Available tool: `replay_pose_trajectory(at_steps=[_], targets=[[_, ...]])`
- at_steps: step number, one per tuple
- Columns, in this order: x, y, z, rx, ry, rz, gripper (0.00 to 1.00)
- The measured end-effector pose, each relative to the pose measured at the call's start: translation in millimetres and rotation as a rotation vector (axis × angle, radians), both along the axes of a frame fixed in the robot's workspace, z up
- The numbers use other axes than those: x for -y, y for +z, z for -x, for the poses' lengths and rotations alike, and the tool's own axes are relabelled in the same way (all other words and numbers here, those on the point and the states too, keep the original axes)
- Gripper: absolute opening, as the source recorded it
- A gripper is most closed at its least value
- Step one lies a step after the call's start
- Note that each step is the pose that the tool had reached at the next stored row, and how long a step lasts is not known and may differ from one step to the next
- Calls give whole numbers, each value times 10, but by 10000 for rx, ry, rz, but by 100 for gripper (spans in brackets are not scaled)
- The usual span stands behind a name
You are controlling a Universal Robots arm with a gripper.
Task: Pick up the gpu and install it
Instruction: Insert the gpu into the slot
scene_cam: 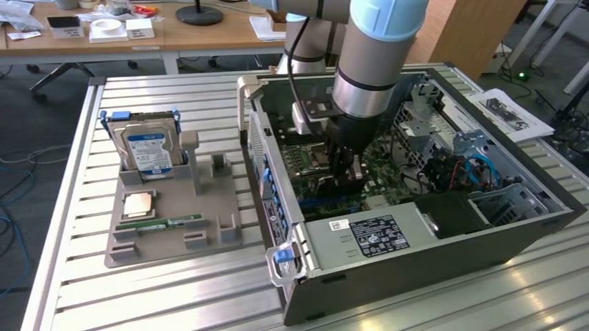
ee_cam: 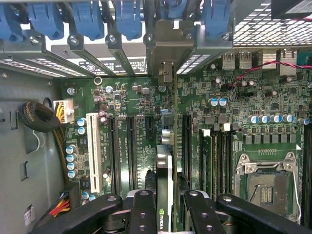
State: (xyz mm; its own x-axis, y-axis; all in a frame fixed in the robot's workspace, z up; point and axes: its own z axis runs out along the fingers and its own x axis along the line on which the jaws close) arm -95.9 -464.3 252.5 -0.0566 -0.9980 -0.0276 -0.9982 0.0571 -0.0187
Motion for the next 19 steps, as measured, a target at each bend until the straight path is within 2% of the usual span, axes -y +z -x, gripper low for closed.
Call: replay_pose_trajectory(at_steps=[8,13,19], targets=[[1,0,0,-4,1,1,27],[0,-9,0,-2,1,-31,27],[1,-22,1,-4,0,-34,27]])
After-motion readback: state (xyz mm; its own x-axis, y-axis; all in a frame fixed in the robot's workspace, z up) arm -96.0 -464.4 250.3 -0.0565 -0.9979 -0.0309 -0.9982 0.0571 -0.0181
